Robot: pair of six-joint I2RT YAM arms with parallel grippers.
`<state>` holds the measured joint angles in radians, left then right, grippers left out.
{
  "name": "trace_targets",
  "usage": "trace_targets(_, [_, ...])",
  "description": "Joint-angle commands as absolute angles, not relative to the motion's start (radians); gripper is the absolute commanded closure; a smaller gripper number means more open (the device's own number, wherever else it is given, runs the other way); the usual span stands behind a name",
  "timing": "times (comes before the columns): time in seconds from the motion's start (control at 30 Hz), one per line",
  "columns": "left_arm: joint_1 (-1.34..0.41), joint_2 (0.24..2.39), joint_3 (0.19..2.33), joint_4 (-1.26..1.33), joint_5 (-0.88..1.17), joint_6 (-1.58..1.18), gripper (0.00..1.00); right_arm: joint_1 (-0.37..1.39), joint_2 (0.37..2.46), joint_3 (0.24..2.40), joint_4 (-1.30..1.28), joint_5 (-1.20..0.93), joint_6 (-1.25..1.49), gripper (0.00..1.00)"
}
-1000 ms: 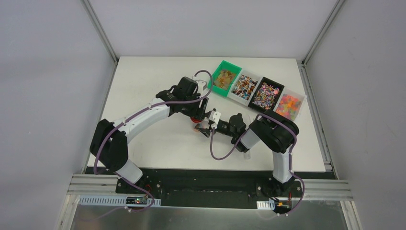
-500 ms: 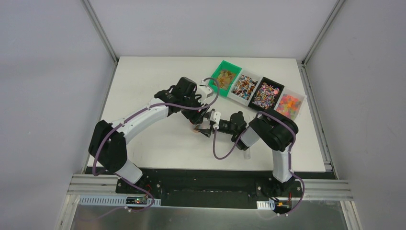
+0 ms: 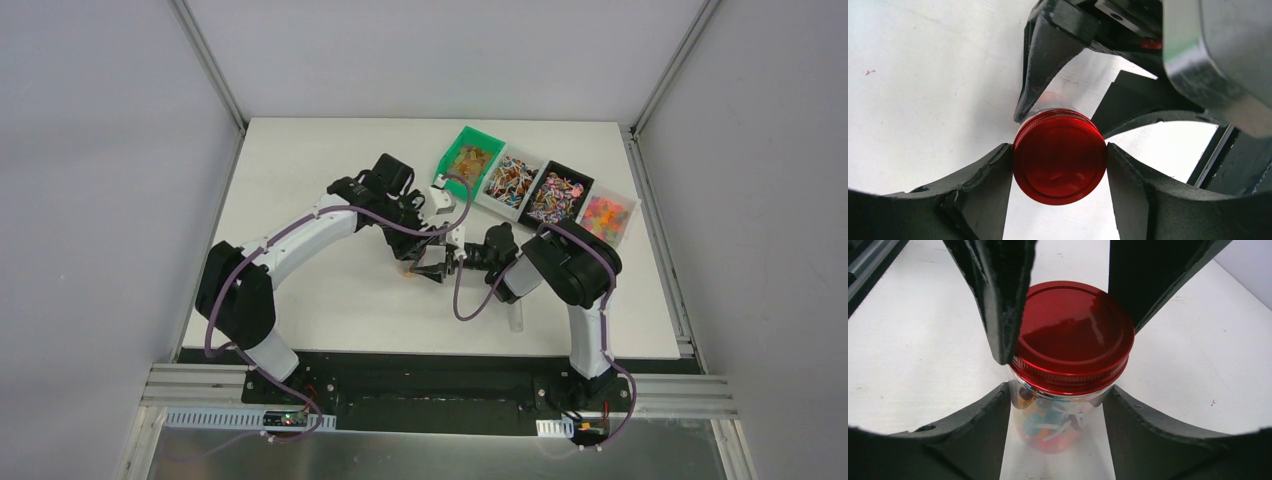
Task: Pack the candies
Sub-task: Screw the bottle lid onto the packing bottle.
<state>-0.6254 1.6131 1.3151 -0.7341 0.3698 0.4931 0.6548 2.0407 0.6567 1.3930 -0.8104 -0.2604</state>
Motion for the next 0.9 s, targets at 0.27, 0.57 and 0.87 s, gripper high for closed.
trace_targets(0.27, [-0.597, 1.671, 1.325, -0.820, 0.499, 0.890, 0.60, 0.625, 2.085, 0.773, 1.424, -1.042, -0.098, 0.42])
trace_targets(0.57, [-0.547, 1.642, 1.358, -0.812, 0.495, 0.822, 0.65, 0.618, 2.052, 0.756, 1.420, -0.971, -0.074, 0.15])
trace_targets(0.87, [-0.535, 1.597, 1.304, -0.755, 0.422, 0.734, 0.73, 0.602, 1.950, 0.640, 1.421, -0.848, -0.086, 0.01])
